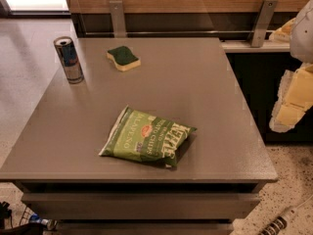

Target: Pick sponge

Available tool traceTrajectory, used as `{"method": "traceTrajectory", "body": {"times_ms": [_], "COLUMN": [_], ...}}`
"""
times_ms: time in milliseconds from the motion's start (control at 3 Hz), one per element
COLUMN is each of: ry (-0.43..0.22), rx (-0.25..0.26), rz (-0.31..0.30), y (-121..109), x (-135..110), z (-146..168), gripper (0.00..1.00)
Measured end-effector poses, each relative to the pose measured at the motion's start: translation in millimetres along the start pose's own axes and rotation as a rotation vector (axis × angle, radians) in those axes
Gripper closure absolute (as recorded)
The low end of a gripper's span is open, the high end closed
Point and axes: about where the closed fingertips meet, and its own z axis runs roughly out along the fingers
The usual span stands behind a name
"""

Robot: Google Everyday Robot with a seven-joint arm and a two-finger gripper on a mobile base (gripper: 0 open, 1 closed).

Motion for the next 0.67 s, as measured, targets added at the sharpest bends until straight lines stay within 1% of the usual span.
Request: {"method": "traceTrajectory", "body": {"times_ms": [333,667], "ry": [0.0,-0.06], "rx": [0.0,0.038], "rz": [0.0,0.004], "y": [0,-20], "x": [0,-16], "z": [0,7], "gripper": [0.0,0.0]}}
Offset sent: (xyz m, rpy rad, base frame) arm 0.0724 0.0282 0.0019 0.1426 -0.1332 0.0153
